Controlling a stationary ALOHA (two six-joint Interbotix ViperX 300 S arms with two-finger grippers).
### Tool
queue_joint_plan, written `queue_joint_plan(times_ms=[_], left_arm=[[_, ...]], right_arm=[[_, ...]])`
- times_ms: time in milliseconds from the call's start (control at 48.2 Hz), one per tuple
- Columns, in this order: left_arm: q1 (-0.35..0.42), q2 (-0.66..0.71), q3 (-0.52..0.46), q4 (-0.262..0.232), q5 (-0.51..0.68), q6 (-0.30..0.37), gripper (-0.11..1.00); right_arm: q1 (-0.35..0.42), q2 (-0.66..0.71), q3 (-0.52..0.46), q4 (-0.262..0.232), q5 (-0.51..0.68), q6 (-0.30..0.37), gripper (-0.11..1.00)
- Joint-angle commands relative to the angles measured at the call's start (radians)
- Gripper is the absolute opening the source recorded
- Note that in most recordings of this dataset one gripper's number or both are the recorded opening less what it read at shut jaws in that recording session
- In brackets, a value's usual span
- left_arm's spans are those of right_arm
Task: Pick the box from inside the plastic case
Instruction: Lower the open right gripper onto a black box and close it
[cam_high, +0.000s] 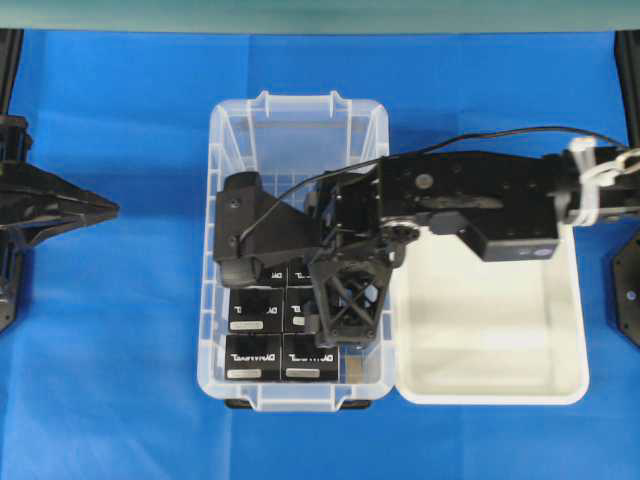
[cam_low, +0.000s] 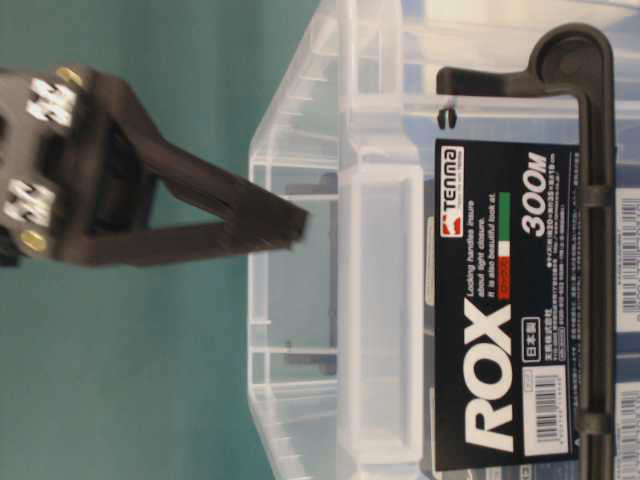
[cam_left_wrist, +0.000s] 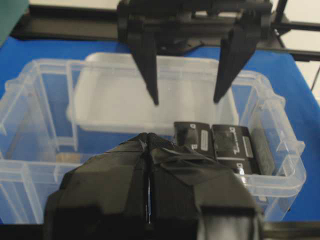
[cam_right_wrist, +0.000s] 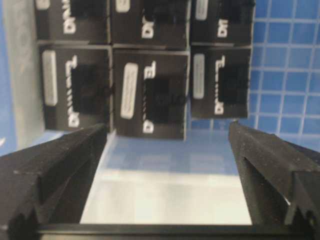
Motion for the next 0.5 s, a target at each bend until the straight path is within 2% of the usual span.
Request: queue_joint_plan(times_ms=[0,477], left_arm=[[0.002,0.005,-0.028,0.002,-0.005,-0.003,-0.05],[0.002,-0.002,-0.028,0.000,-0.003,-0.003,-0.05]], right_arm=[[-0.005,0.014,-0.005,0.005,-0.020,-0.002,0.99],[0.011,0.063,0.021,0.028,-0.089,-0.002,0.99]])
